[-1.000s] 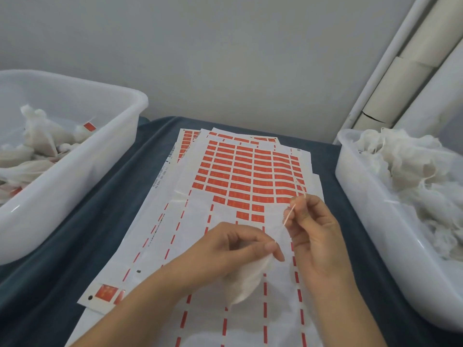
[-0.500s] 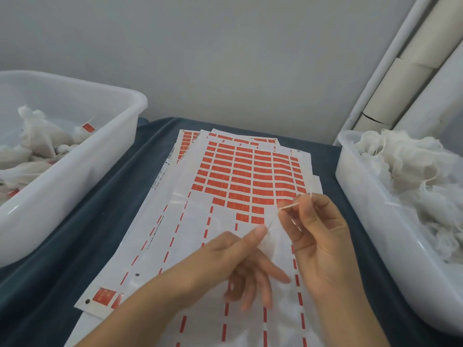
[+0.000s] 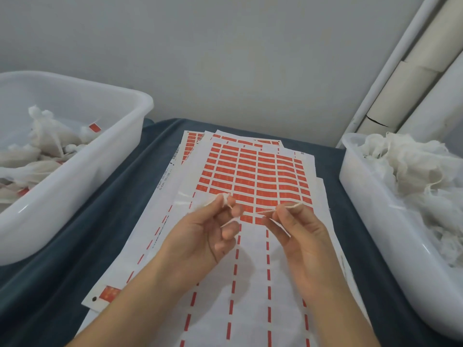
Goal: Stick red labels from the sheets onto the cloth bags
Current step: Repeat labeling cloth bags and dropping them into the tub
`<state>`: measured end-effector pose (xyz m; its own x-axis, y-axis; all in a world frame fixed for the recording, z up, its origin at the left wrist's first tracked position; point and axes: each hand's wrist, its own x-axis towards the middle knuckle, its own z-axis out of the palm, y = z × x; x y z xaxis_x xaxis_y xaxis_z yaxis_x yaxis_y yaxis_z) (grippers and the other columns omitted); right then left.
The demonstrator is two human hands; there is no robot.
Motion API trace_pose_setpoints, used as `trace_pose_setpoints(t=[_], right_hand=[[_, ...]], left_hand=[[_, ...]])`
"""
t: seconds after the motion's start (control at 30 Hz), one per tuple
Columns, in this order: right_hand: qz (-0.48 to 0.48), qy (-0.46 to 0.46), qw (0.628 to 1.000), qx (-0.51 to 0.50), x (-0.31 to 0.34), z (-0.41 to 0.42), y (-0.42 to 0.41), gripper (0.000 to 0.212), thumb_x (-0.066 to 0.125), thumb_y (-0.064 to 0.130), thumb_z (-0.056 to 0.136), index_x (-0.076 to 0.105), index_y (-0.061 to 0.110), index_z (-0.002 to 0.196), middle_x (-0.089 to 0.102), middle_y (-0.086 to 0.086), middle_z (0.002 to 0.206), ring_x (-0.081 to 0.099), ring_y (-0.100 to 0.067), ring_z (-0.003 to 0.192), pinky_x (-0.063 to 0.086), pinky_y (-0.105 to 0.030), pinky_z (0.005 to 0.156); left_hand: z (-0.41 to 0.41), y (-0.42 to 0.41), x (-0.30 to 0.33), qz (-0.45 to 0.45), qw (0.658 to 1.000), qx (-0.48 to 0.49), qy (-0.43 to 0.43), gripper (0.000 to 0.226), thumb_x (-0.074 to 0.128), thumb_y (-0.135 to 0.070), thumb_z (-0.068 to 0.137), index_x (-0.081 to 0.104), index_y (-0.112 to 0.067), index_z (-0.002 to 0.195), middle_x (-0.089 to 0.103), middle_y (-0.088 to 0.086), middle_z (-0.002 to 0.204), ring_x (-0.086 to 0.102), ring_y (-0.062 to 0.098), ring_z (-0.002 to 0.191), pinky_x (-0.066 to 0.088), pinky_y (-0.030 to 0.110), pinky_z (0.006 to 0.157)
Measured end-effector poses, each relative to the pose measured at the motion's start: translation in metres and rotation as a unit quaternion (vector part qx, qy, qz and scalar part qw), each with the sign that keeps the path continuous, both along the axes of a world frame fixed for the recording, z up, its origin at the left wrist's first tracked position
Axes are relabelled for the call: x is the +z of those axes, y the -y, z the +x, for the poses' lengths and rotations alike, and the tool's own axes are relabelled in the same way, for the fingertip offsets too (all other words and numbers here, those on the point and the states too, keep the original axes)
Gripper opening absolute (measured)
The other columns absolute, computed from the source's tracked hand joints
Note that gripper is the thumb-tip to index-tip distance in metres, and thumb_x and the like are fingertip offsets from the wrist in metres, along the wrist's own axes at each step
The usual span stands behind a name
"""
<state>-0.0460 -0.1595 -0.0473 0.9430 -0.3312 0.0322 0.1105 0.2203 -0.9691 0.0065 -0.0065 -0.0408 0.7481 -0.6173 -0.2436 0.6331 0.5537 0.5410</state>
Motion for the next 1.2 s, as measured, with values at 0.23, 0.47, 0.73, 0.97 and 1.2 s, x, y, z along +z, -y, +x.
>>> trace_pose_setpoints(t=[0.23,0.47,0.73,0.97,1.2], right_hand=[[-0.175,-0.019,0.984,-0.014,-0.008,0.000,-0.008,0.027,0.054,0.046,0.074,0.059,0.030,0.094,0.059,0.041,0.100,0.051,0.021,0.097,0.038,0.006,0.065],[-0.165,0.033,0.979,0.111,-0.006,-0.004,-0.009,0.014,0.047,0.031,0.086,0.052,0.020,0.094,0.070,0.018,0.101,0.063,0.000,0.100,0.046,-0.005,0.076],[-0.248,-0.003,0.968,0.025,-0.012,0.000,-0.012,0.018,0.048,0.042,0.078,0.052,0.026,0.087,0.065,0.021,0.086,0.063,0.000,0.089,0.054,-0.016,0.075],[-0.181,-0.069,0.981,0.006,-0.007,0.004,-0.003,0.030,0.060,0.045,0.065,0.063,0.029,0.089,0.067,0.023,0.083,0.063,0.005,0.082,0.049,-0.006,0.061],[-0.146,-0.115,0.981,0.048,-0.006,0.002,0.001,0.033,0.062,0.045,0.063,0.072,0.024,0.087,0.071,0.012,0.084,0.067,-0.009,0.083,0.054,-0.017,0.068]], left_hand=[[-0.008,0.009,0.000,0.283,0.924,-0.140,0.217,0.038,0.050,-0.042,0.084,0.058,-0.018,0.056,0.042,0.000,0.051,0.039,0.009,0.041,0.039,0.018,0.044],[-0.007,0.002,0.003,0.322,0.872,-0.234,0.283,0.043,0.046,-0.033,0.093,0.061,-0.028,0.053,0.042,-0.005,0.050,0.040,0.006,0.044,0.040,0.016,0.049],[-0.002,0.003,-0.003,0.365,0.853,-0.215,0.304,0.048,0.067,-0.047,0.062,0.066,-0.008,0.091,0.060,-0.003,0.060,0.051,0.003,0.049,0.044,0.013,0.053],[-0.007,0.008,-0.008,0.382,0.829,-0.079,0.401,0.035,0.059,-0.045,0.065,0.065,-0.021,0.089,0.069,-0.009,0.068,0.057,0.004,0.051,0.047,0.011,0.055],[-0.011,0.010,-0.011,0.370,0.825,-0.048,0.424,0.026,0.058,-0.044,0.068,0.063,-0.025,0.086,0.068,-0.012,0.066,0.057,0.002,0.050,0.048,0.011,0.055]])
